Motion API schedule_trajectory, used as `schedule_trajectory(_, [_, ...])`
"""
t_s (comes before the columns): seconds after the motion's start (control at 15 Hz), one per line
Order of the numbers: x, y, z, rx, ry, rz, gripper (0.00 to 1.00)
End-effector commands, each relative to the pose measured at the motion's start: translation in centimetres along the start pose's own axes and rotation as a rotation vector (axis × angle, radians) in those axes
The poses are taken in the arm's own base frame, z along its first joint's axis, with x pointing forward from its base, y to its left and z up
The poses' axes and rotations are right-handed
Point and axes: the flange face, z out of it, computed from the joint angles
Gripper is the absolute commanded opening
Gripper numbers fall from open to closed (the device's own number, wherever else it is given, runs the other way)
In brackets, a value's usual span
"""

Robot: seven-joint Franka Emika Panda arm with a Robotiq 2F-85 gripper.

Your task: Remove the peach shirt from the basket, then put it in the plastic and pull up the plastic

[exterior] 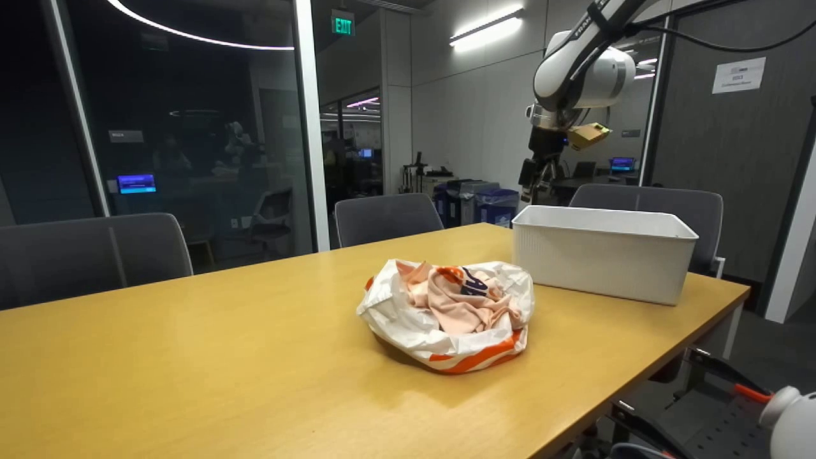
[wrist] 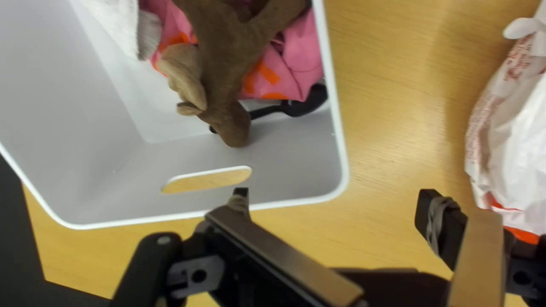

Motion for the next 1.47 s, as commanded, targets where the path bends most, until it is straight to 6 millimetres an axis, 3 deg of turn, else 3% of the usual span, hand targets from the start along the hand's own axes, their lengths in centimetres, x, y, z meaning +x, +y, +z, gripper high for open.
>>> schedule_trajectory(0.0, [0.1, -3.9, -0.4, 0.153, 0.020, -0.068, 1.00])
schedule_trajectory(0.27, [-0.3, -7.9, 1.9, 0.306, -0.037, -0.136, 1.00])
schedule_trajectory(0.73, [-2.4, -11.0, 7.5, 0.368, -0.146, -0.176, 1.00])
schedule_trajectory(1.2, [-2.2, -14.7, 10.8, 0.399, -0.159, -0.215, 1.00])
schedule_trajectory(1.27, [-2.2, -15.0, 11.1, 0.395, -0.152, -0.224, 0.97])
schedule_trajectory(1.33, [-2.1, -15.2, 11.2, 0.393, -0.135, -0.232, 0.74])
schedule_trajectory(1.4, [-2.1, -15.4, 11.3, 0.391, -0.120, -0.240, 0.72])
